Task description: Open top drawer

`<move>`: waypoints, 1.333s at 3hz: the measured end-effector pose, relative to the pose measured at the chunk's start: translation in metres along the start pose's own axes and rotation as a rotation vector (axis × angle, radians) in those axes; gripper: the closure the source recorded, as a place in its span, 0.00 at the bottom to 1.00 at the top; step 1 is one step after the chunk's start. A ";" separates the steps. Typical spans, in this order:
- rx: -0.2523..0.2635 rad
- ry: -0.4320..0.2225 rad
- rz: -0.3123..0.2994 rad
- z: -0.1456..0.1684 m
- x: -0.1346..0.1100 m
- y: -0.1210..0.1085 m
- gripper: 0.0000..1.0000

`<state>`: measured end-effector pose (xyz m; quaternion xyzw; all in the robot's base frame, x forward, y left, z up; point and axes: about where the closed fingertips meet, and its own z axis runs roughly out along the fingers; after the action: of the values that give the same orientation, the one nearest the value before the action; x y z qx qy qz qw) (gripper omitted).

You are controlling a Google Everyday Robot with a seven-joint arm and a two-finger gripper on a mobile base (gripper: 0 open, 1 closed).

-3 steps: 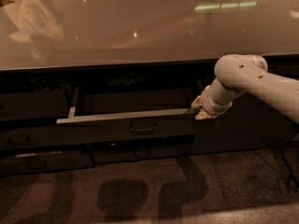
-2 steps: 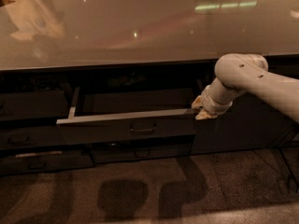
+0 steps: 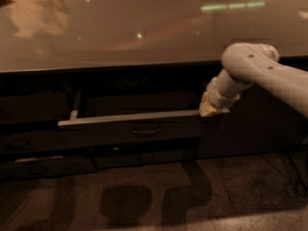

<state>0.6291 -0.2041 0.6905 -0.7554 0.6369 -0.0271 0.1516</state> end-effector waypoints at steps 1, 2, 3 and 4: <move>0.000 0.000 0.000 -0.004 -0.001 -0.001 1.00; 0.048 0.012 -0.013 -0.035 -0.010 -0.010 1.00; 0.099 0.040 -0.034 -0.066 -0.020 -0.016 1.00; 0.098 0.040 -0.034 -0.066 -0.020 -0.016 1.00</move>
Offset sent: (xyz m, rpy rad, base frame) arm -0.0008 0.0106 0.0996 -0.0152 -0.1444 0.0031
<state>0.6248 -0.1955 0.7605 -0.7570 0.6248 -0.0760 0.1754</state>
